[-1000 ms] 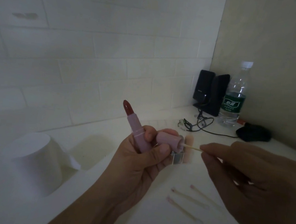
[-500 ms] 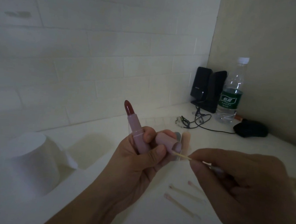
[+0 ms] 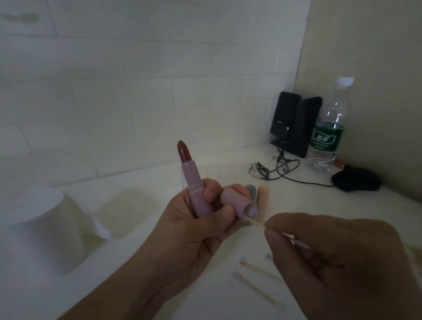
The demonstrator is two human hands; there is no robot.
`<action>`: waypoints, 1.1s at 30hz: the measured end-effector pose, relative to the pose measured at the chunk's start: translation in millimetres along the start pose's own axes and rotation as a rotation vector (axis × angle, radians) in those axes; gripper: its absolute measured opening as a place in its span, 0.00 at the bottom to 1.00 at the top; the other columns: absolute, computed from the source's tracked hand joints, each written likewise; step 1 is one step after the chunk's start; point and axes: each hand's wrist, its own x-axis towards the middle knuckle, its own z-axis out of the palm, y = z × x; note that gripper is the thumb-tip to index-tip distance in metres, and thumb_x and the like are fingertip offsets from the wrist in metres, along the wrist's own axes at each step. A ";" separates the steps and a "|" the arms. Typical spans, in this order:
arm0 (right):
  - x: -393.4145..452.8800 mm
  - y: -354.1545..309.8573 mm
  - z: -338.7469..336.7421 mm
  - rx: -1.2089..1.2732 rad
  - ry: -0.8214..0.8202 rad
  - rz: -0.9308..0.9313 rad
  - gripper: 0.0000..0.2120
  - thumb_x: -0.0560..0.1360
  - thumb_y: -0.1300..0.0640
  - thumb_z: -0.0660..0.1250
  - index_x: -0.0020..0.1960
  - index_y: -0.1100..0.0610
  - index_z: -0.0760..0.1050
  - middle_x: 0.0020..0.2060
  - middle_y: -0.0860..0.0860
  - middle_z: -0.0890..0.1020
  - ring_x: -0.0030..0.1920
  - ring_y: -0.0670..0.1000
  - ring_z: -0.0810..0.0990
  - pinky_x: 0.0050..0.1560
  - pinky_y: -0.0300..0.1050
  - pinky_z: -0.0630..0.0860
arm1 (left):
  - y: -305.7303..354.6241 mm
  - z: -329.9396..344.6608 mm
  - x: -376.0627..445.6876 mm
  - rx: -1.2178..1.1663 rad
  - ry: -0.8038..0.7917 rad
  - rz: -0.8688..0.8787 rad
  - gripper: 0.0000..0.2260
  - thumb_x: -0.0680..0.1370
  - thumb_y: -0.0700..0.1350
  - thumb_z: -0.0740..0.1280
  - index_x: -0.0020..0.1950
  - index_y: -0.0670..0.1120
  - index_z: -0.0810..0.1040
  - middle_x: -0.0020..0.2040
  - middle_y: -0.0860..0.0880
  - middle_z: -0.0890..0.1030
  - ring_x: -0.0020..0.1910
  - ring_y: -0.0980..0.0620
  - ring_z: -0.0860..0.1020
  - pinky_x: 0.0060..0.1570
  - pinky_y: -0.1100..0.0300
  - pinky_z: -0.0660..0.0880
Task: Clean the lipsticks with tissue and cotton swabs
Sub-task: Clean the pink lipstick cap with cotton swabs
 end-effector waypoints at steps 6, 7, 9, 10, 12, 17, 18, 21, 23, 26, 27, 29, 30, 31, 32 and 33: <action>0.2 3.0 2.4 -0.188 0.055 0.008 0.09 0.70 0.58 0.67 0.32 0.54 0.77 0.19 0.45 0.67 0.17 0.46 0.66 0.22 0.36 0.64 | -1.1 -0.2 0.1 0.067 -0.037 0.001 0.12 0.63 0.34 0.77 0.39 0.45 0.77 0.49 0.39 0.82 0.51 0.45 0.82 0.50 0.59 0.79; 0.1 1.1 3.6 -0.234 0.062 -0.010 0.08 0.69 0.59 0.69 0.31 0.54 0.77 0.18 0.46 0.69 0.16 0.47 0.67 0.20 0.36 0.64 | -1.0 -0.5 0.3 0.078 -0.038 0.004 0.12 0.63 0.34 0.77 0.39 0.45 0.77 0.49 0.39 0.82 0.51 0.45 0.82 0.50 0.59 0.79; -1.5 -1.5 6.8 -0.277 0.047 -0.056 0.08 0.67 0.55 0.67 0.30 0.54 0.77 0.18 0.46 0.70 0.15 0.46 0.67 0.21 0.34 0.59 | -0.2 -0.2 0.5 0.106 -0.041 0.013 0.12 0.63 0.34 0.78 0.39 0.45 0.77 0.48 0.40 0.82 0.50 0.45 0.82 0.50 0.59 0.79; -2.1 -3.0 7.7 -0.263 0.025 -0.046 0.09 0.69 0.56 0.65 0.30 0.54 0.76 0.18 0.45 0.70 0.16 0.45 0.66 0.23 0.32 0.57 | 0.2 0.1 0.5 0.123 -0.031 0.015 0.13 0.64 0.33 0.77 0.38 0.46 0.77 0.48 0.40 0.82 0.50 0.45 0.82 0.50 0.59 0.79; -3.3 -4.3 7.5 -0.147 -0.015 0.019 0.12 0.71 0.55 0.61 0.30 0.52 0.75 0.19 0.44 0.67 0.18 0.41 0.64 0.25 0.32 0.61 | 0.2 0.5 0.2 0.160 0.013 0.016 0.13 0.66 0.28 0.72 0.36 0.46 0.77 0.46 0.40 0.82 0.49 0.46 0.83 0.50 0.59 0.79; 0.3 3.7 4.4 0.139 0.003 0.153 0.08 0.68 0.57 0.69 0.31 0.49 0.76 0.18 0.35 0.57 0.20 0.38 0.65 0.25 0.19 0.56 | 0.2 -0.5 1.3 0.147 0.022 0.006 0.13 0.65 0.29 0.72 0.37 0.45 0.75 0.46 0.39 0.82 0.46 0.45 0.82 0.48 0.60 0.79; 0.5 4.5 4.9 0.118 -0.001 0.154 0.07 0.67 0.57 0.69 0.31 0.49 0.76 0.19 0.34 0.56 0.20 0.37 0.65 0.26 0.18 0.56 | 0.2 -0.4 1.3 0.142 0.013 0.008 0.14 0.65 0.29 0.74 0.38 0.44 0.74 0.46 0.39 0.82 0.46 0.45 0.82 0.48 0.59 0.79; 0.3 3.8 5.1 0.111 -0.009 0.151 0.07 0.65 0.57 0.69 0.31 0.48 0.77 0.20 0.31 0.54 0.20 0.34 0.65 0.26 0.17 0.56 | -0.5 -0.3 1.0 0.149 0.071 0.007 0.12 0.67 0.28 0.68 0.38 0.43 0.72 0.45 0.39 0.82 0.46 0.45 0.83 0.46 0.60 0.80; 0.4 4.7 4.9 0.130 -0.002 0.150 0.06 0.64 0.57 0.69 0.31 0.47 0.77 0.19 0.31 0.55 0.20 0.34 0.66 0.26 0.17 0.57 | -0.9 1.0 0.9 0.132 0.082 0.002 0.10 0.66 0.29 0.66 0.39 0.43 0.70 0.45 0.39 0.82 0.46 0.46 0.83 0.45 0.60 0.80; -1.2 8.4 5.2 0.022 0.045 0.115 0.05 0.67 0.57 0.69 0.33 0.50 0.78 0.18 0.38 0.65 0.18 0.41 0.68 0.26 0.26 0.65 | -2.3 1.9 1.5 0.116 0.098 -0.015 0.10 0.67 0.29 0.65 0.40 0.42 0.68 0.45 0.39 0.82 0.46 0.46 0.83 0.45 0.60 0.80; -2.3 8.9 6.1 -0.031 0.065 0.091 0.06 0.68 0.57 0.68 0.33 0.51 0.78 0.18 0.41 0.68 0.18 0.42 0.68 0.27 0.31 0.68 | -2.2 2.4 1.6 0.114 0.106 -0.014 0.10 0.68 0.29 0.64 0.40 0.42 0.67 0.44 0.39 0.82 0.46 0.46 0.83 0.45 0.60 0.80; -4.4 9.4 8.1 -0.125 0.102 0.041 0.08 0.72 0.56 0.66 0.34 0.53 0.78 0.19 0.44 0.70 0.18 0.44 0.68 0.30 0.38 0.68 | -0.7 3.7 1.5 0.119 0.112 -0.002 0.10 0.68 0.30 0.64 0.40 0.42 0.67 0.43 0.39 0.82 0.45 0.47 0.83 0.44 0.60 0.80; -4.6 9.2 9.2 -0.162 0.108 0.024 0.10 0.73 0.56 0.65 0.34 0.54 0.78 0.20 0.45 0.71 0.17 0.46 0.68 0.31 0.39 0.68 | 0.7 4.0 1.4 0.127 0.114 0.006 0.10 0.68 0.30 0.65 0.40 0.42 0.67 0.42 0.40 0.82 0.44 0.47 0.83 0.43 0.61 0.80; -3.4 7.4 9.0 -0.197 0.105 0.011 0.11 0.74 0.56 0.64 0.34 0.55 0.78 0.20 0.46 0.72 0.17 0.47 0.69 0.29 0.39 0.67 | 2.2 4.0 1.1 0.133 0.114 0.012 0.10 0.67 0.31 0.66 0.40 0.42 0.67 0.42 0.40 0.82 0.44 0.47 0.83 0.42 0.61 0.80; -3.6 6.7 10.7 -0.226 0.097 -0.006 0.11 0.74 0.57 0.64 0.34 0.56 0.78 0.20 0.47 0.72 0.16 0.47 0.68 0.24 0.37 0.65 | 3.3 3.8 0.8 0.136 0.113 0.017 0.10 0.66 0.32 0.67 0.39 0.42 0.68 0.41 0.40 0.82 0.43 0.47 0.83 0.41 0.61 0.80; -4.0 6.2 12.9 -0.241 0.086 -0.023 0.10 0.72 0.58 0.64 0.33 0.56 0.78 0.20 0.47 0.73 0.16 0.48 0.68 0.20 0.34 0.62 | 3.9 3.0 0.7 0.138 0.112 0.020 0.11 0.65 0.33 0.69 0.39 0.42 0.68 0.41 0.40 0.82 0.42 0.47 0.83 0.41 0.61 0.80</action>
